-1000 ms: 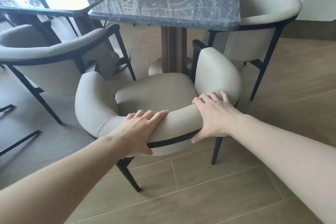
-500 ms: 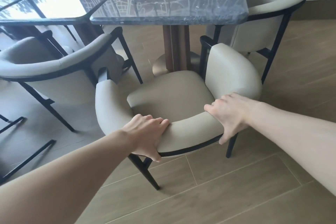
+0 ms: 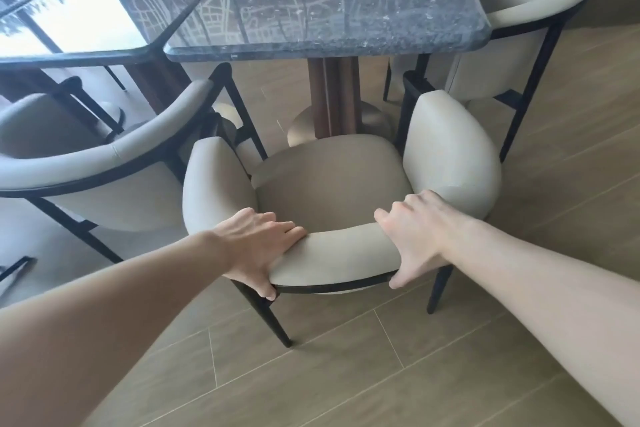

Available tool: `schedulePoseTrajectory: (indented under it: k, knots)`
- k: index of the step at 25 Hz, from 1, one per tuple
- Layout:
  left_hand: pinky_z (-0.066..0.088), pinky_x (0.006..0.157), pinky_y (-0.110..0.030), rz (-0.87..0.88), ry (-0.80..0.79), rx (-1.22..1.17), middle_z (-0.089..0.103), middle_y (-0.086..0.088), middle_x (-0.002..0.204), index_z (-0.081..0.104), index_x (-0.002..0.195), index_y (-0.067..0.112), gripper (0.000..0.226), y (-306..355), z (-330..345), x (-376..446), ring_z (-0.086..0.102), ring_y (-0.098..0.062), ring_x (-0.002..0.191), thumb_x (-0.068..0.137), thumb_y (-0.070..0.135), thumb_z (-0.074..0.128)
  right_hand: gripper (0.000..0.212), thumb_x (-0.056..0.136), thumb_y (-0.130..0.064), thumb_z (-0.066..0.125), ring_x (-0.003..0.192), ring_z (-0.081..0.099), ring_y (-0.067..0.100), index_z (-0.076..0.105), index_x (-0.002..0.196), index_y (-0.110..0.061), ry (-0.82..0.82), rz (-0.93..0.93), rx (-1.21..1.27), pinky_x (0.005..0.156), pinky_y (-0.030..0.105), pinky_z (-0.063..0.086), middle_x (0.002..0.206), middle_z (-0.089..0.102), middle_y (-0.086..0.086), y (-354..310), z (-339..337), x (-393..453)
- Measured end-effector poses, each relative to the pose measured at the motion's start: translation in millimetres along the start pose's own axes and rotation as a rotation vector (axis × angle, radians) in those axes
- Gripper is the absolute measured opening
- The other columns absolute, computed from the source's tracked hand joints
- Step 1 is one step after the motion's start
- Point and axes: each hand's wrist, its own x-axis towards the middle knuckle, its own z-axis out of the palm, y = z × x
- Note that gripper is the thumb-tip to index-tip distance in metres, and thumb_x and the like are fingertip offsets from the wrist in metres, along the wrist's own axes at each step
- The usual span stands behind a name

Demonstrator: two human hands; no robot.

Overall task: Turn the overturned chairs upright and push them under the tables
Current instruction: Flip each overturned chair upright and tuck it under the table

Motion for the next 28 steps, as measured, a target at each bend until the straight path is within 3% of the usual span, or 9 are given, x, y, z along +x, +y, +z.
schedulePoseTrajectory:
  k: [6, 9, 15, 22, 28]
  knots:
    - [0.048, 0.069, -0.034, 0.020, 0.039, 0.004, 0.058, 0.013, 0.111, 0.036, 0.138, 0.033, 0.096, -40, -15, 40, 0.060, -0.021, 0.097, 0.059, 0.074, 0.072, 0.074, 0.050, -0.078, 0.068, 0.068, 0.046, 0.026, 0.045, 0.088, -0.018, -0.027, 0.115, 0.010, 0.062, 0.033, 0.032, 0.066, 0.041, -0.006, 18, -6, 20]
    - [0.044, 0.066, -0.032, 0.011, 0.067, 0.017, 0.061, 0.014, 0.110, 0.038, 0.137, 0.034, 0.095, -57, -26, 62, 0.063, -0.021, 0.093, 0.058, 0.073, 0.075, 0.074, 0.050, -0.076, 0.068, 0.070, 0.048, 0.027, 0.046, 0.092, -0.019, -0.025, 0.166, 0.014, 0.062, 0.034, 0.032, 0.070, 0.045, -0.005, 36, -6, 35]
    - [0.048, 0.069, -0.033, 0.021, 0.069, 0.033, 0.064, 0.012, 0.108, 0.043, 0.134, 0.031, 0.095, -77, -41, 93, 0.066, -0.024, 0.089, 0.055, 0.071, 0.078, 0.077, 0.047, -0.083, 0.061, 0.069, 0.048, 0.025, 0.043, 0.091, -0.022, -0.054, 0.163, -0.027, 0.058, 0.034, 0.030, 0.066, 0.036, -0.008, 67, -6, 57]
    - [0.044, 0.068, -0.032, -0.021, 0.069, 0.001, 0.064, 0.012, 0.110, 0.042, 0.136, 0.032, 0.095, -95, -53, 115, 0.065, -0.023, 0.091, 0.057, 0.068, 0.080, 0.074, 0.049, -0.081, 0.061, 0.068, 0.050, 0.025, 0.042, 0.088, -0.022, -0.057, 0.160, -0.027, 0.052, 0.033, 0.023, 0.067, 0.042, -0.009, 91, -9, 79]
    - [0.052, 0.080, -0.036, -0.060, 0.052, -0.046, 0.063, 0.014, 0.117, 0.034, 0.144, 0.038, 0.102, -103, -58, 126, 0.065, -0.023, 0.100, 0.058, 0.066, 0.081, 0.077, 0.048, -0.085, 0.060, 0.070, 0.047, 0.026, 0.040, 0.089, -0.023, -0.070, 0.158, -0.031, 0.060, 0.034, 0.029, 0.066, 0.035, -0.009, 104, -10, 92]
